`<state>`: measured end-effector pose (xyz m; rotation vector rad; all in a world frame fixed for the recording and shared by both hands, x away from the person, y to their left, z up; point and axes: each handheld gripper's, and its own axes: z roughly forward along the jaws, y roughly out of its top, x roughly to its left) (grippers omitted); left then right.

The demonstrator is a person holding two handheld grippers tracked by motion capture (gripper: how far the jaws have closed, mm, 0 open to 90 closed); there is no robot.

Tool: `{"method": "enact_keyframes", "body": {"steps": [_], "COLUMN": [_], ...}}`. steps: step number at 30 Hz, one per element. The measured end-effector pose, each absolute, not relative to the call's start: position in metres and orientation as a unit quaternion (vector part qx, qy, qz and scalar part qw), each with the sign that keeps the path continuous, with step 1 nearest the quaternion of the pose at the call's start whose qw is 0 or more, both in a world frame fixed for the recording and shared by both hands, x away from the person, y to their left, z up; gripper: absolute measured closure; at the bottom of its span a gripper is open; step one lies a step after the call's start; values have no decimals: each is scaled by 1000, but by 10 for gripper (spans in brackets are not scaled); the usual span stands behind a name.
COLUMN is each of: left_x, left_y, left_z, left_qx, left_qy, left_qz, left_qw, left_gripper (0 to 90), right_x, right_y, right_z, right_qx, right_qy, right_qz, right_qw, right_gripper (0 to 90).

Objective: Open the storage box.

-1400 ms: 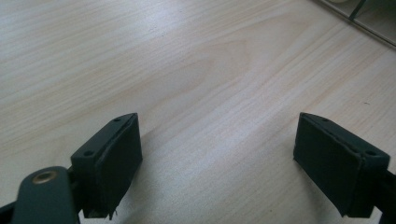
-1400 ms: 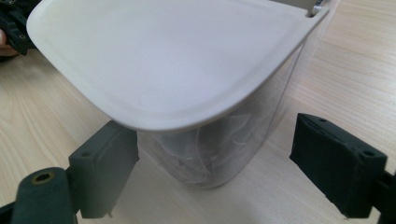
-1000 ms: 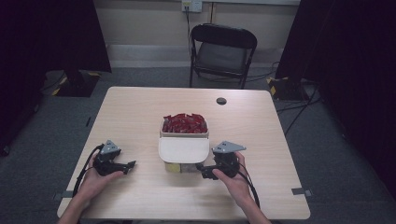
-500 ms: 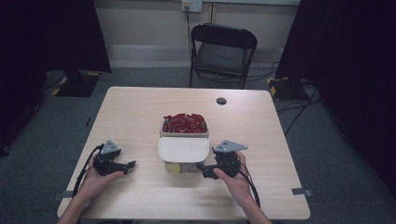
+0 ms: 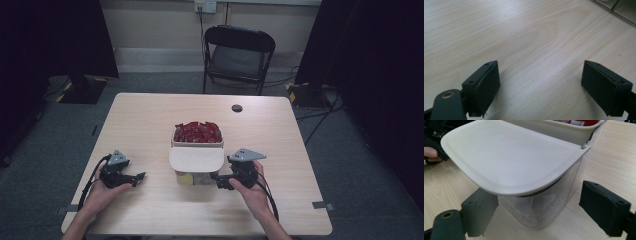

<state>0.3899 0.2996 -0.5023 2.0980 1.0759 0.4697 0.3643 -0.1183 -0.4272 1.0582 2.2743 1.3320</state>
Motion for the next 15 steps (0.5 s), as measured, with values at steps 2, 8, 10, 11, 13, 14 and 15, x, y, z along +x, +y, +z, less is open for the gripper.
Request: {"method": "enact_keyframes", "body": {"steps": [2, 8, 10, 11, 13, 14, 15], "left_x": [390, 390, 390, 390, 390, 390, 390], "left_y": [300, 300, 300, 300, 300, 300, 300], "left_z": [-502, -502, -502, -502, -502, -502, -502], "left_qx": [814, 814, 814, 814, 814, 814, 814], "left_qy": [417, 417, 417, 417, 417, 417, 417], "left_qz": [182, 182, 182, 182, 183, 182, 182], "left_qw": [360, 360, 360, 360, 360, 360, 360], "left_gripper": [148, 148, 148, 148, 148, 148, 148], "right_x": [364, 365, 365, 365, 367, 367, 368], "right_y": [-119, -120, -120, -120, -120, -120, -120], "right_z": [-426, -423, -422, -422, -420, -419, -418], "right_qx": [370, 366, 367, 367, 368, 368, 368], "right_qy": [790, 791, 789, 789, 787, 787, 786], "right_qz": [464, 466, 469, 469, 472, 473, 474], "right_qw": [150, 152, 150, 150, 150, 149, 150], "right_gripper": [146, 147, 147, 147, 147, 147, 147]}}
